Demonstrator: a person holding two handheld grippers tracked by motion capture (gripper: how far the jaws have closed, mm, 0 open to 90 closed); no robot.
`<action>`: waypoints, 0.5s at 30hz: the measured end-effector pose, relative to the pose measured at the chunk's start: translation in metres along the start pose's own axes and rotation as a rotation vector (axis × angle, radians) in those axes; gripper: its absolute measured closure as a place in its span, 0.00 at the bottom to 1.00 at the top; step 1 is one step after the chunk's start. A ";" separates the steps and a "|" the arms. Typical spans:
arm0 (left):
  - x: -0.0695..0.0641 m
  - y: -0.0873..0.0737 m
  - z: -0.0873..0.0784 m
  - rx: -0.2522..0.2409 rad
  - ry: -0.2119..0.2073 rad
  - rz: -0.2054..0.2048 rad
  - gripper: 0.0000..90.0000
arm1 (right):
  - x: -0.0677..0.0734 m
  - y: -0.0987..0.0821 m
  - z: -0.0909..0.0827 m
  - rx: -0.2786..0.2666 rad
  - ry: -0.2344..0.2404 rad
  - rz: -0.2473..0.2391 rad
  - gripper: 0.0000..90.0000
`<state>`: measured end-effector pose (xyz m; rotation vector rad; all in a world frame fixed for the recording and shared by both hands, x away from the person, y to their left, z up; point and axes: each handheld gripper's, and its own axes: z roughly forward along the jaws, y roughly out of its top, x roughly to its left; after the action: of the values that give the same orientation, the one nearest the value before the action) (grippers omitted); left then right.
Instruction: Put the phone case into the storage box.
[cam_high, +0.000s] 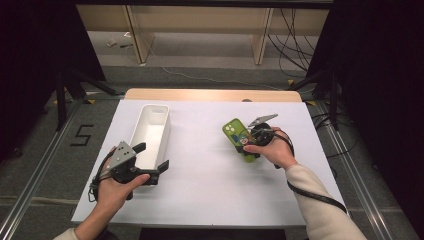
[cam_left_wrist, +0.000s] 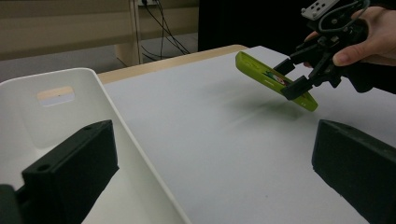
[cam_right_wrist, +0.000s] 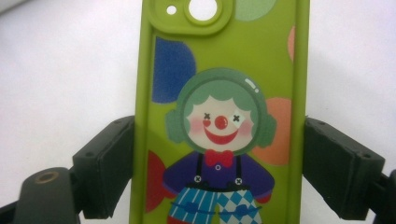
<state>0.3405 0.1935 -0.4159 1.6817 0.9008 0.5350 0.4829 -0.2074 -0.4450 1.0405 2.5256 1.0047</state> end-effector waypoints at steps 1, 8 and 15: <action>0.000 0.000 0.000 -0.001 0.001 -0.001 0.00 | 0.001 -0.001 -0.001 -0.010 0.000 0.005 0.19; 0.000 0.000 -0.001 -0.006 0.002 -0.003 0.00 | 0.006 -0.008 -0.014 -0.119 0.019 0.027 0.19; 0.000 0.001 -0.001 -0.005 0.002 -0.003 0.00 | 0.007 -0.016 -0.030 -0.216 0.022 0.029 0.19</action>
<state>0.3402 0.1942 -0.4150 1.6751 0.9023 0.5368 0.4560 -0.2263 -0.4329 1.0095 2.3599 1.2705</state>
